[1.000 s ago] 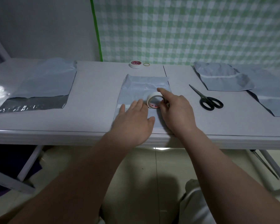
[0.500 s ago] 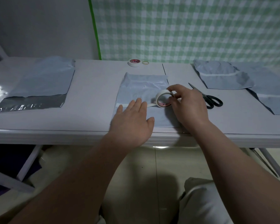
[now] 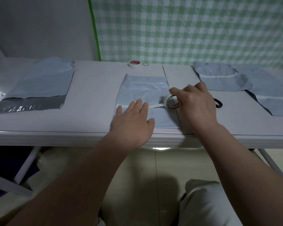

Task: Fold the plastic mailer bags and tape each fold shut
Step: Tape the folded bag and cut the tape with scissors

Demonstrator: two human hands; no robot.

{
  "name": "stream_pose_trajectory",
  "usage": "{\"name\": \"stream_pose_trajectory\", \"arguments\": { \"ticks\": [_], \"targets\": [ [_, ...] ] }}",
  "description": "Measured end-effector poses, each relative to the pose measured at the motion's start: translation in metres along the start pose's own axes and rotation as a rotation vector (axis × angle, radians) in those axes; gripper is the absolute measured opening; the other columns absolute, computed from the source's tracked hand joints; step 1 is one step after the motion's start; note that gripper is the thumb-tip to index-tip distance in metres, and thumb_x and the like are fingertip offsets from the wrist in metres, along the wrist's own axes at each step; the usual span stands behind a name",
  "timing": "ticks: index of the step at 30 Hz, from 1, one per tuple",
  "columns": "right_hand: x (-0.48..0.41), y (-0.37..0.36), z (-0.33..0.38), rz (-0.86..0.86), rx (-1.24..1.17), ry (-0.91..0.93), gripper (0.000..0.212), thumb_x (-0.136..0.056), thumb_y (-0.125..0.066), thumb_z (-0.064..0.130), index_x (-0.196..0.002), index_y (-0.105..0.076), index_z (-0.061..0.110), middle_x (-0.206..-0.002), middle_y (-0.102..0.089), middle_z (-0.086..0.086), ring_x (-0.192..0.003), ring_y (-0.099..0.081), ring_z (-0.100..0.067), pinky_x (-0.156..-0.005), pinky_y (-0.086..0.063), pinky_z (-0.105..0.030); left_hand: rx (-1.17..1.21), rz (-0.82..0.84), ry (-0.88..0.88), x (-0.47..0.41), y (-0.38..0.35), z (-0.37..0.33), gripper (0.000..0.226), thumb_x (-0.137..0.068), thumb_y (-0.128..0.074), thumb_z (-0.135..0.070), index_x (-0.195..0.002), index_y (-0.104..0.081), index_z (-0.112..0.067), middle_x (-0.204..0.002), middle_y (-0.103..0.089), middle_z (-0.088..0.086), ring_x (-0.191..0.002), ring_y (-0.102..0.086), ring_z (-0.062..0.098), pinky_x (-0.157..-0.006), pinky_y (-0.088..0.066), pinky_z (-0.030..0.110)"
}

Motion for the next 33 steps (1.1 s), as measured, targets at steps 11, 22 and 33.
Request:
{"name": "stream_pose_trajectory", "arguments": {
  "ticks": [11,22,33],
  "targets": [
    [0.0,-0.001,0.006,-0.05,0.054,0.131,0.039,-0.074,-0.044,0.005,-0.099,-0.073,0.015,-0.067,-0.059,-0.007,-0.065,-0.051,-0.03,-0.051,-0.029,-0.028,-0.051,0.029,0.012,-0.001,0.002,-0.008,0.052,-0.098,-0.01,-0.047,-0.149,0.0,-0.04,-0.16,0.003,0.007,-0.147,0.0,0.025,-0.114,0.0,0.056],
    [0.013,-0.009,-0.003,0.27,-0.561,-0.481,0.048,-0.088,-0.061,0.019,-0.134,-0.052,0.028,-0.104,-0.068,-0.002,-0.095,-0.06,-0.014,-0.078,-0.038,-0.019,-0.085,0.031,-0.027,-0.003,0.015,-0.024,0.055,-0.099,-0.011,-0.05,-0.15,-0.014,-0.031,-0.16,0.003,0.0,-0.147,0.007,0.02,-0.115,0.007,0.055],
    [0.012,-0.006,0.0,0.228,-0.597,-0.472,0.031,-0.087,-0.063,0.017,-0.118,-0.067,0.022,-0.098,-0.073,-0.003,-0.089,-0.064,-0.017,-0.08,-0.045,-0.027,-0.089,-0.026,-0.039,-0.004,0.003,-0.04,0.059,-0.099,-0.018,-0.041,-0.151,-0.012,-0.014,-0.159,-0.01,0.007,-0.145,-0.012,0.023,-0.118,-0.004,0.047]
  ]
}}
Point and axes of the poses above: each hand's wrist, its own x-axis away from the middle knuckle, its own y-axis out of the back of the hand, z = x × y, the point moved 2 cm from there along -x, towards the middle knuckle
